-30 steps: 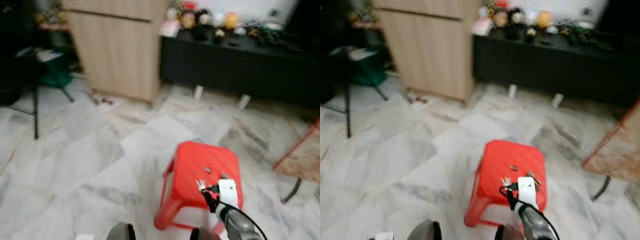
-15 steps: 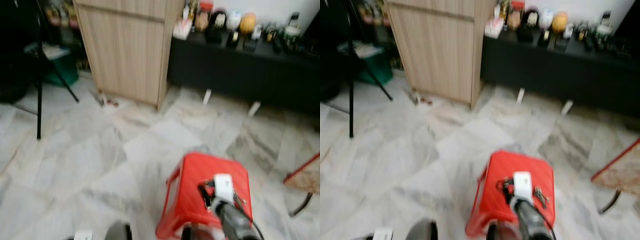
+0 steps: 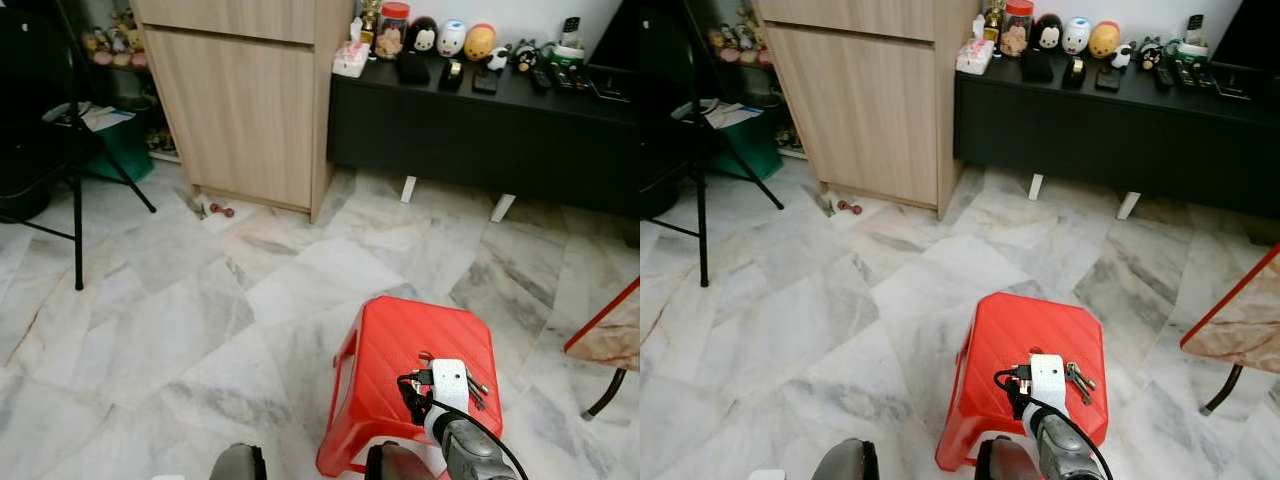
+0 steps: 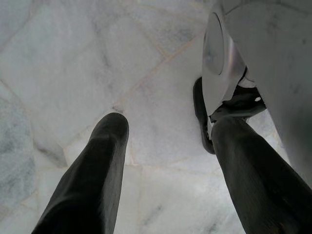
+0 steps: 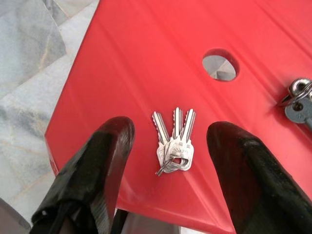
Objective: Hang keys on a hook
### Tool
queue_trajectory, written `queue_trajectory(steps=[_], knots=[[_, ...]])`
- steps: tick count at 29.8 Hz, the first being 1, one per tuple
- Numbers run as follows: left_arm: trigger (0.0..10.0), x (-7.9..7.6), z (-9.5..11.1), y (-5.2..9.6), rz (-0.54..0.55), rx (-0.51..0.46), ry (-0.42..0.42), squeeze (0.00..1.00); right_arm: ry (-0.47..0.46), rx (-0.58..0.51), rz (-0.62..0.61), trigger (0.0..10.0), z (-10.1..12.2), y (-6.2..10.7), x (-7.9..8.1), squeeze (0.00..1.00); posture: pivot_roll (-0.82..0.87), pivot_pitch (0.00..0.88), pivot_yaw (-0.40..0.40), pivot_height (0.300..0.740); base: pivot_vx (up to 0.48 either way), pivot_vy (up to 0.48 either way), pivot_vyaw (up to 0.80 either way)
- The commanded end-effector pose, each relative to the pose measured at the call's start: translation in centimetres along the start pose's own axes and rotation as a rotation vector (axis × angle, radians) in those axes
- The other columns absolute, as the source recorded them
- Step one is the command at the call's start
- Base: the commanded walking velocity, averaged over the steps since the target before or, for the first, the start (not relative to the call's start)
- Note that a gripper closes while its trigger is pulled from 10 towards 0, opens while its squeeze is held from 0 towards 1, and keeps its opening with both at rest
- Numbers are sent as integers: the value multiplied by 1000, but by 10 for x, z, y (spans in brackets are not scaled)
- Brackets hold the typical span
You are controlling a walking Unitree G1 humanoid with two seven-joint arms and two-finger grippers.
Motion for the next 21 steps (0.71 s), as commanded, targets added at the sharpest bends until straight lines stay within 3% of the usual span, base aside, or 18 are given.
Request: queue_trajectory(steps=[1, 6, 9, 21], knots=[[10000, -1, -9, 2, -3, 31, -6, 0, -30, 30, -3, 10000, -3, 0, 1, 0, 67, 104, -77, 637, 0, 0, 0], [10000, -1, -10, 2, -4, 32, -5, 0, -55, 65, 13, 10000, -3, -2, 7, 0, 69, 107, -79, 637, 0, 0, 0], [10000, -2, -11, 3, -4, 34, -5, 0, -32, 89, 57, 10000, -1, -5, 18, 0, 71, 108, -83, 637, 0, 0, 0], [10000, -3, -13, 3, -3, 34, -1, 0, -11, 104, 44, 10000, 3, -7, 22, 0, 76, 108, -89, 637, 0, 0, 0]])
Point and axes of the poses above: a point about 5 cm out from each wrist's last joint towards the gripper, its own y axis pointing back from the gripper into the wrist, its own z axis along the axis of the wrist's last joint, x = y × z, the point moved 1 cm from there along -y, pointing out of the wrist towards the gripper, and after that the axes turned 5 degrees about y, right-handed, at the moved point
